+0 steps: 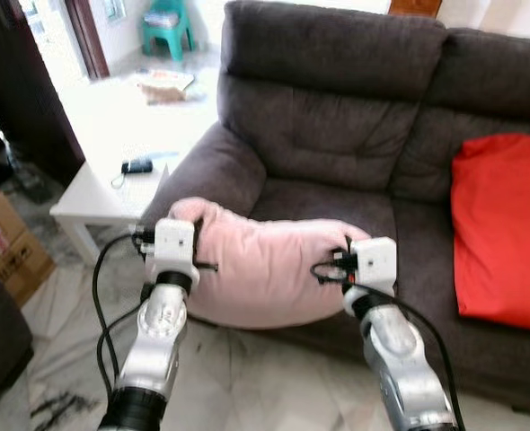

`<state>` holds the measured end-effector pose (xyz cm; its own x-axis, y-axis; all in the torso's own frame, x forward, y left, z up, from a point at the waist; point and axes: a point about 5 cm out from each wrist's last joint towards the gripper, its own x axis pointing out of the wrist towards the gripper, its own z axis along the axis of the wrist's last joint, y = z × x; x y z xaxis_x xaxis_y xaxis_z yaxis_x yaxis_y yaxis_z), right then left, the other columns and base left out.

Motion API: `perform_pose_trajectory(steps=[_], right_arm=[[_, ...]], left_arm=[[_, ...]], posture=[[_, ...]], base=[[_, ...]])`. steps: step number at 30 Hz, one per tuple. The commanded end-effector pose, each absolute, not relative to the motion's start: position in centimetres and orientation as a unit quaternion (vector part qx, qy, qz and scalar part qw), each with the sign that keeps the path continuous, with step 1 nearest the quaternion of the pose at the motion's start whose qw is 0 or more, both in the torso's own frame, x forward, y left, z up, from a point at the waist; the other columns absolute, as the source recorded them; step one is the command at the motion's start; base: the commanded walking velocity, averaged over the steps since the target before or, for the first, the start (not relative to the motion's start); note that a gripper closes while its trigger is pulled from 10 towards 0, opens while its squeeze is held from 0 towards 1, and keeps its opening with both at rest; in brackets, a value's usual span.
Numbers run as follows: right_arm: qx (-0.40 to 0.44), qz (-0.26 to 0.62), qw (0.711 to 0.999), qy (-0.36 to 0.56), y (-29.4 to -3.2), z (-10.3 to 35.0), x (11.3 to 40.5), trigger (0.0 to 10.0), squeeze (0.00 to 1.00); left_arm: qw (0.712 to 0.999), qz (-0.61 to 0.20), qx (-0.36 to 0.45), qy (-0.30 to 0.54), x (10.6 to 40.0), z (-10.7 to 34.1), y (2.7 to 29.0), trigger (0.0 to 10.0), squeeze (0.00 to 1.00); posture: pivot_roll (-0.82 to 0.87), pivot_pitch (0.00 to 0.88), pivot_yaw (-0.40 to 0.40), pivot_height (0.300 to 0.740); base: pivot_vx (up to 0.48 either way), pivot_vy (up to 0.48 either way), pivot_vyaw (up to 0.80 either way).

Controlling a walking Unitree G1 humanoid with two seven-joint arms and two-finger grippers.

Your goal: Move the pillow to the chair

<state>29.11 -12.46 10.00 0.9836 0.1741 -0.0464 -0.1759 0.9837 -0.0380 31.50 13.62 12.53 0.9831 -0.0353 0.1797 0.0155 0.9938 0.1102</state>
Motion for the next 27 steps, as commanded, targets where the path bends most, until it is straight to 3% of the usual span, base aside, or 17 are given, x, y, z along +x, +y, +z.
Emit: perform_pose_trajectory(steps=[1,5,12,20,27], right_arm=[[-0.020,0.113,0.993,-0.013,-11.40,11.48,29.63,10.0,0.00],[-0.020,0.114,0.993,-0.012,-11.41,11.50,29.67,10.0,0.00],[-0.019,0.114,0.993,-0.013,-11.36,11.58,29.72,10.0,0.00],[-0.020,0.114,0.993,-0.014,-11.33,11.62,29.81,10.0,0.00],[-0.020,0.114,0.993,-0.014,-11.33,11.64,29.87,10.0,0.00]], left_arm=[[0.990,-0.035,0.048,-0.124,31.82,13.84,12.33,10.0,0.00],[0.990,-0.036,0.053,-0.125,31.84,13.85,12.32,10.0,0.00],[0.990,-0.033,0.052,-0.125,31.80,13.78,12.41,10.0,0.00],[0.989,-0.029,0.059,-0.130,31.94,13.98,12.52,10.0,0.00],[0.989,-0.028,0.055,-0.132,31.97,14.01,12.57,10.0,0.00]], posture=[[-0.02,0.000,-0.054,0.740],[-0.02,0.000,-0.056,0.740],[-0.02,0.000,-0.057,0.740],[-0.02,0.000,-0.059,0.740],[-0.02,0.000,-0.058,0.740]], base=[[0.000,0.000,-0.80],[0.000,0.000,-0.80],[0.000,0.000,0.00],[0.000,-0.184,-0.80],[0.000,0.000,0.00]])
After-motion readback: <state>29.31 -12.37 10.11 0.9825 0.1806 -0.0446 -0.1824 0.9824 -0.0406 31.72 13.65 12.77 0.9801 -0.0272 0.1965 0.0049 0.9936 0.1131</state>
